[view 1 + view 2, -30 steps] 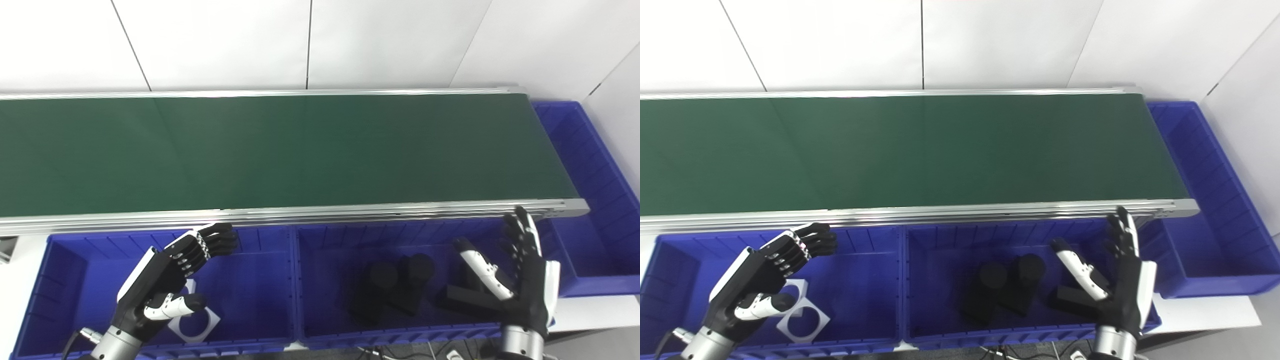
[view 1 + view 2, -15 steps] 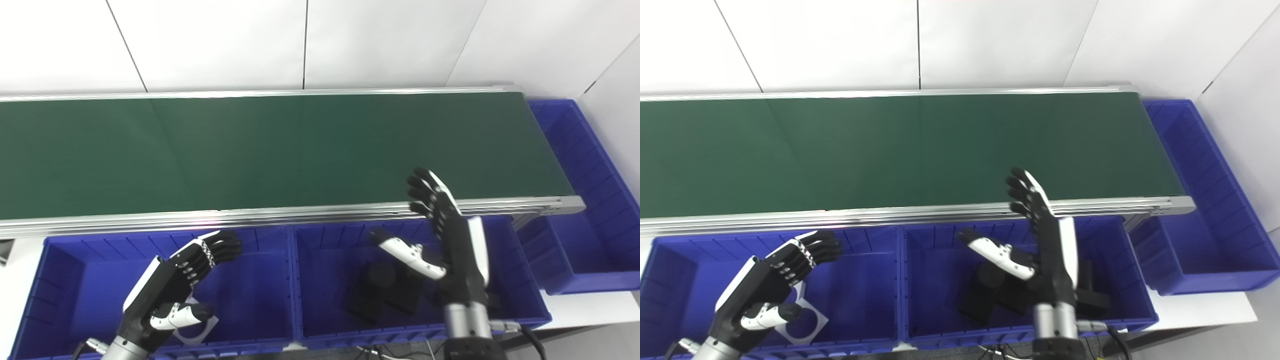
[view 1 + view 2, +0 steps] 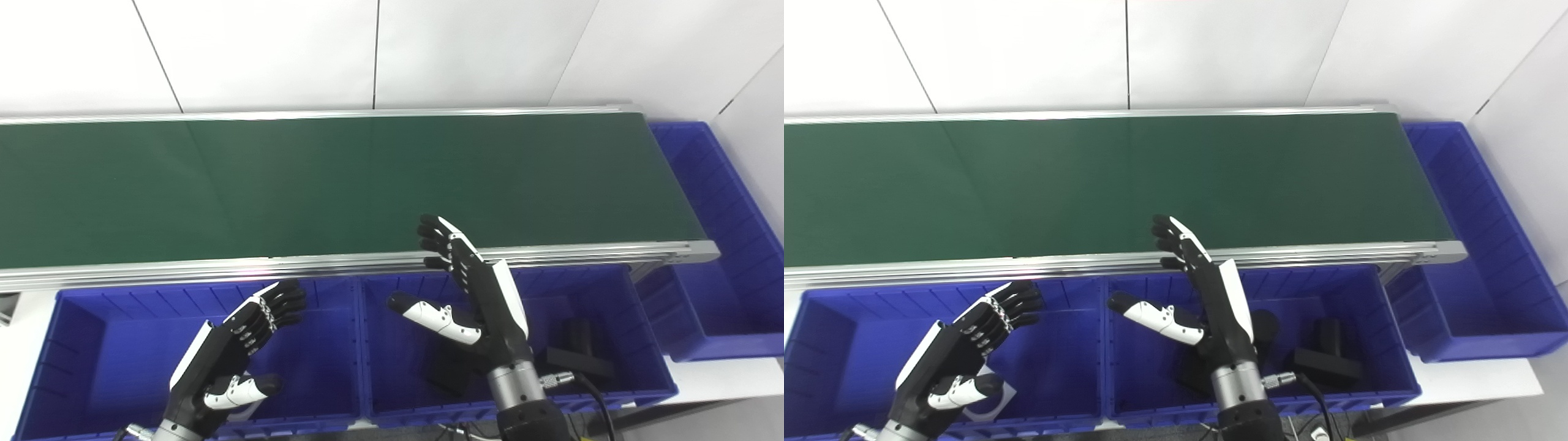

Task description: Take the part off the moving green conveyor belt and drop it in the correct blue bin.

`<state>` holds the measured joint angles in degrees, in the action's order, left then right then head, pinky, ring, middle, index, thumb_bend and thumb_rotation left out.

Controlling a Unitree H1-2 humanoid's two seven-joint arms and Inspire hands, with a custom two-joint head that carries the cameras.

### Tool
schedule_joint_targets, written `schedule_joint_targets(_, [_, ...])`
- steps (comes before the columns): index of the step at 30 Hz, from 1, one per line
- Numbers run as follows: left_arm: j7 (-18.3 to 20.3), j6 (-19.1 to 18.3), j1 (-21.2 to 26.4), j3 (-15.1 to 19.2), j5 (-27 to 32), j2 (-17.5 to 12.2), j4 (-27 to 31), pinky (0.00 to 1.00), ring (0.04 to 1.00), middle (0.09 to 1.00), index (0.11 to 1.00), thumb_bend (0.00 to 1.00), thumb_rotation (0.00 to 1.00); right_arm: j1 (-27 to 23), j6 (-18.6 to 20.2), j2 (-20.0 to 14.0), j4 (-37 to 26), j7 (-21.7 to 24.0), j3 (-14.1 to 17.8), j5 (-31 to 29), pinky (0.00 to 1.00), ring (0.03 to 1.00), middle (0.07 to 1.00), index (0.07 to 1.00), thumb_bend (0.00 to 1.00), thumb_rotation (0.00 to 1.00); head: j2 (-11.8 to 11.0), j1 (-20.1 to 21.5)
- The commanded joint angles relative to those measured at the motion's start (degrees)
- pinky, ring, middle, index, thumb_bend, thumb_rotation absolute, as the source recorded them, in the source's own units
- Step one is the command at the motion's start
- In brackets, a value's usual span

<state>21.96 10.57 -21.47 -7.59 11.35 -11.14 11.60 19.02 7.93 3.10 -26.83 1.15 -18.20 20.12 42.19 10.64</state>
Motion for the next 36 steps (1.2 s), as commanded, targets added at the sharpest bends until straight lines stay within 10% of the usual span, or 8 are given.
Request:
schedule_joint_targets(1, [-0.8, 2.2, -0.2, -0.4, -0.7, 0.9, 2.2, 0.82, 0.848, 0.861, 0.874, 1.00, 0.49, 0.6, -5.6, -0.6, 1.5, -0.1, -0.7, -1.8, 0.72, 0.812, 0.843, 0.876, 0.69, 0.64, 0.1, -0.1])
schedule_joint_targets(20, [-4.2, 4.3, -0.7, -2.0, -5.2, 4.6, 1.1, 0.82, 0.861, 0.876, 0.893, 0.99, 0.50, 4.5, -26.4, -4.9, 13.0, -2.3, 0.3, -6.3, 0.74, 0.813, 0.833, 0.859, 0.71, 0.59, -2.7, -5.2])
schedule_joint_targets(36, [-6.6, 6.2, -0.8, -4.0, -7.8, 6.8, -1.2, 0.83, 0.863, 0.867, 0.876, 0.99, 0.49, 3.6, -32.9, -7.2, 17.8, -1.7, 3.3, -9.1, 0.72, 0.809, 0.831, 0.849, 0.70, 0.65, -5.1, -10.4])
